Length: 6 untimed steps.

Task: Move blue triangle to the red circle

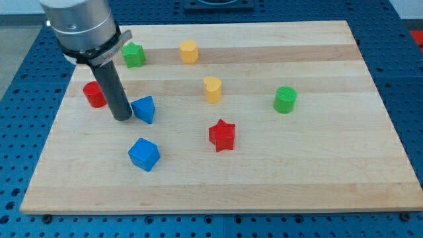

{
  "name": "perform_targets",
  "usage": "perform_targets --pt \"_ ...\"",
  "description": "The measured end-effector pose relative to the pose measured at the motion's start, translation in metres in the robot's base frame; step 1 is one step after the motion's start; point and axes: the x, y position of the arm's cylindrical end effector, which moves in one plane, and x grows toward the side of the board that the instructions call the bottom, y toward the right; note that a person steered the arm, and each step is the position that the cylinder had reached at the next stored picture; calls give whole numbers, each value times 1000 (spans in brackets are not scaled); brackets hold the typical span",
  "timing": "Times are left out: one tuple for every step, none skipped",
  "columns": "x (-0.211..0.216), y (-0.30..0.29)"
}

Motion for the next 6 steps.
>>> perform_targets --pt "27 26" --pt "45 58" --pt "40 86" --pt "22 94" --pt "3 85" --pt "-20 53"
